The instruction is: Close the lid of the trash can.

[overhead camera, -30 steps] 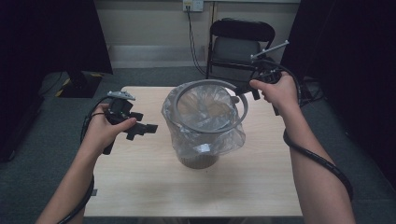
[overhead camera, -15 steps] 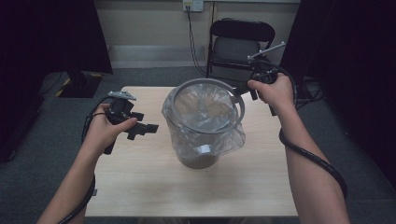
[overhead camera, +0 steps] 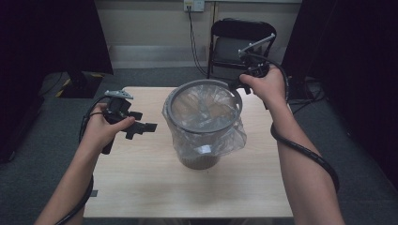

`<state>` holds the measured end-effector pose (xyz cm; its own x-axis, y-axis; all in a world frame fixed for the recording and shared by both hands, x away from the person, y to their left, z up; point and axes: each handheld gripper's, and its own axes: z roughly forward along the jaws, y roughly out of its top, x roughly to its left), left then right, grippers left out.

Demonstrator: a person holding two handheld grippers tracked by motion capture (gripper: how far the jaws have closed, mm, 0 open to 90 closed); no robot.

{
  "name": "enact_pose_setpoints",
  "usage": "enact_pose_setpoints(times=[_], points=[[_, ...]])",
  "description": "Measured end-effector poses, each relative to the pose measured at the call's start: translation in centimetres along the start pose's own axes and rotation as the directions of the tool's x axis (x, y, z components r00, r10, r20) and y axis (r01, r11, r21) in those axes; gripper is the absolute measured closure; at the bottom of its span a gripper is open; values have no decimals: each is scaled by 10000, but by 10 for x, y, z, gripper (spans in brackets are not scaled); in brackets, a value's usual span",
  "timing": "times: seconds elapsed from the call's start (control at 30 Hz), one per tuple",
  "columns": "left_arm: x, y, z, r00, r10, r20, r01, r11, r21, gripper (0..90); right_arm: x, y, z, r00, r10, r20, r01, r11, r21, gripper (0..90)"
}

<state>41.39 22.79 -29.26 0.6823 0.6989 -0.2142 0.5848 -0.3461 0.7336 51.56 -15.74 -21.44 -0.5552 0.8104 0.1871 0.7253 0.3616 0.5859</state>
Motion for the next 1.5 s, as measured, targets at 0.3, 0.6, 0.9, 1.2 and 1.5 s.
enact_pose_setpoints(times=[0.3,0.6,0.9,1.2,1.5], points=[[-2,2,-4,10000,56,-52,-56,10000,-53,178,1,-5,10,9996,-277,-42,276,9993,-264,819],[-13,14,-13,9996,287,-80,-288,9995,-116,178,2,-14,-2,9992,-397,2,397,9984,-407,663],[-25,28,-10,9989,465,4,-465,9988,-179,178,-3,-29,-11,9985,33,-547,-36,10000,-56,761],[-29,37,-8,9985,555,-32,-556,9980,-303,179,6,-20,-4,10000,29,32,-28,9997,-232,798],[-30,43,-7,9979,605,-213,-611,9976,-313,160,11,-18,7,9995,-276,139,279,9992,-276,821]])
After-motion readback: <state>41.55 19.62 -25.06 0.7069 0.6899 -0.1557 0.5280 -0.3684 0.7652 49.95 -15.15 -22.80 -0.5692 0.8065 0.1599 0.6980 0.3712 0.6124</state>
